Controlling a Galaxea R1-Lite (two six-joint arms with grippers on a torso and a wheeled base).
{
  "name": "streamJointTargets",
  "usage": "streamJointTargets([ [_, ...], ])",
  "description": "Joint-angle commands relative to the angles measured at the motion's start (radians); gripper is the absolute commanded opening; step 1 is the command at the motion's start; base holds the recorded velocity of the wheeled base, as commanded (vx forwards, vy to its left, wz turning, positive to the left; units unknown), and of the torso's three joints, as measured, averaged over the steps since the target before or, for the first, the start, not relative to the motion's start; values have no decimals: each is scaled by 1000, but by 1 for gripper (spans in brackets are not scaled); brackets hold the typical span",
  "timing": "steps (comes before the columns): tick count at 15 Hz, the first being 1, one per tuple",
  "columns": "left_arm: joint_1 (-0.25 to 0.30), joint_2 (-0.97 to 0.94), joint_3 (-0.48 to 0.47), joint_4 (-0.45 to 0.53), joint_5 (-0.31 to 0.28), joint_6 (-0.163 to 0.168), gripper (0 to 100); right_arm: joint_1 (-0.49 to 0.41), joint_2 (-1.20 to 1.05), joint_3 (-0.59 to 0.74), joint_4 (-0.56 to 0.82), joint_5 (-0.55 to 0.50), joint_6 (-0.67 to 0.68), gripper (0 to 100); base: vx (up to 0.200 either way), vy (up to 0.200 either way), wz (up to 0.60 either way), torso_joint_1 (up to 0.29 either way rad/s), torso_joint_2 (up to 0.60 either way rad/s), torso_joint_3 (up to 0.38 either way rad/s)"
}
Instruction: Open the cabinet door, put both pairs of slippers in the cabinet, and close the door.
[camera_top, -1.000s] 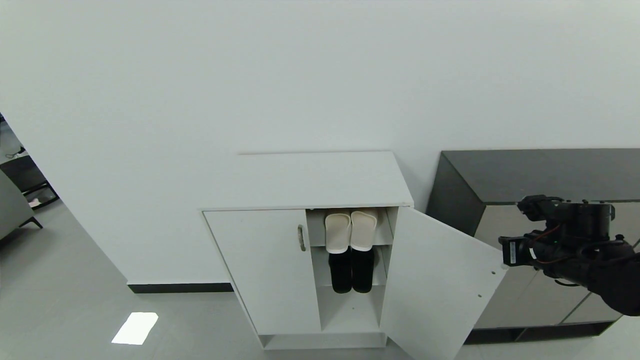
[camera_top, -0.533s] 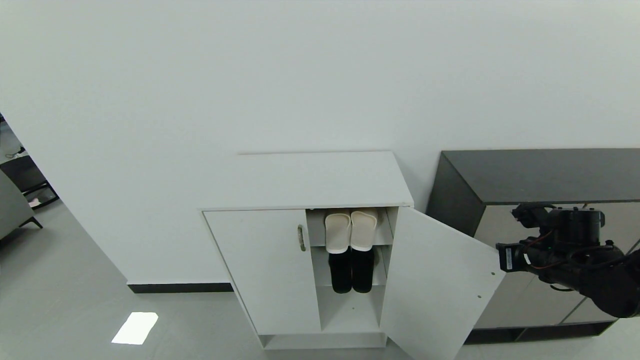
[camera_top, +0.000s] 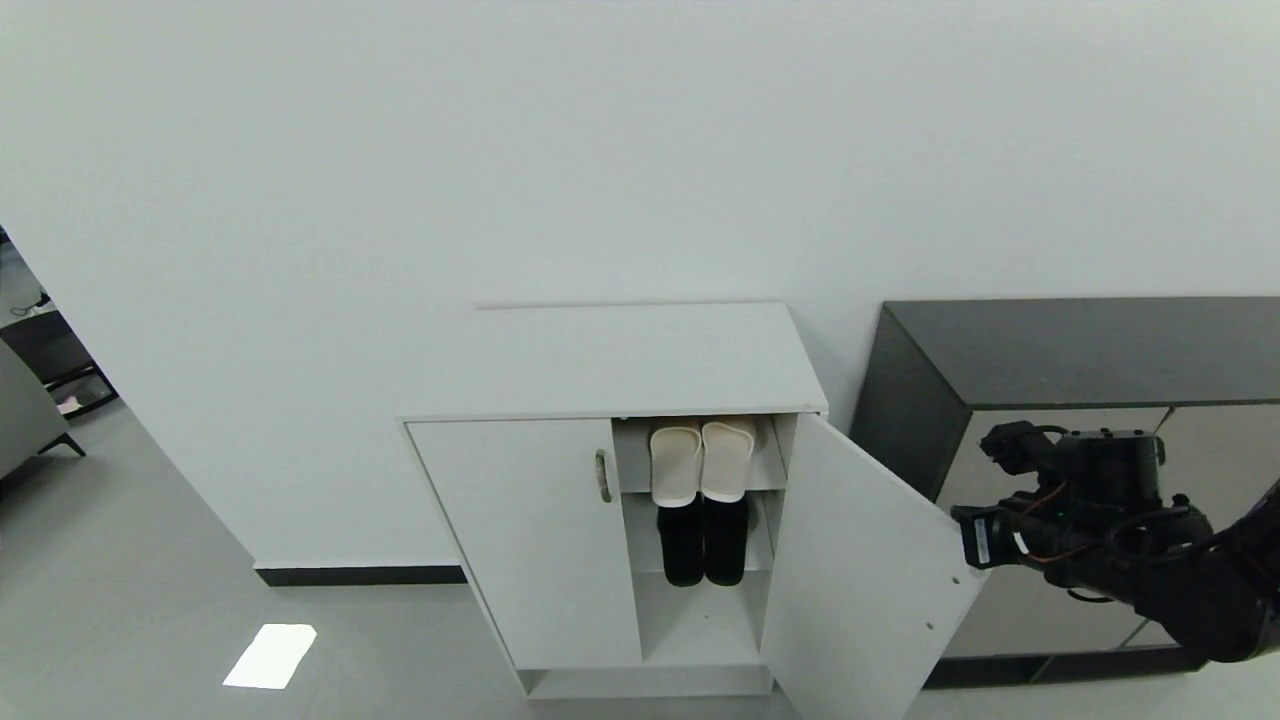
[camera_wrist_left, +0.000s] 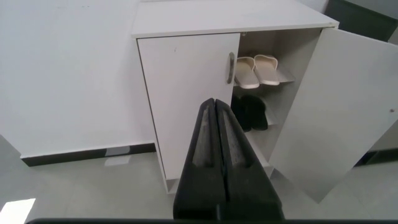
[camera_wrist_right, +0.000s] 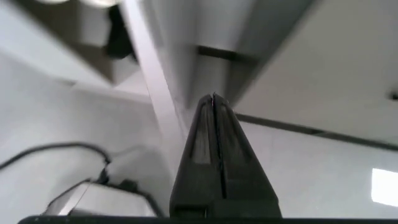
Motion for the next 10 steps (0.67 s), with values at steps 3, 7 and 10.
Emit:
streamJointTargets([
  [3, 0, 0, 0, 0, 0, -1, 0, 144, -54, 38, -1, -2, 23, 0, 0, 0, 0, 0, 0, 0],
  [7, 0, 0, 0, 0, 0, -1, 0, 185, -68, 50, -1, -4, 38, 0, 0, 0, 0, 0, 0, 0],
  [10, 0, 0, 0, 0, 0, -1, 0, 197, -68, 52, -1, -7, 38, 0, 0, 0, 0, 0, 0, 0],
])
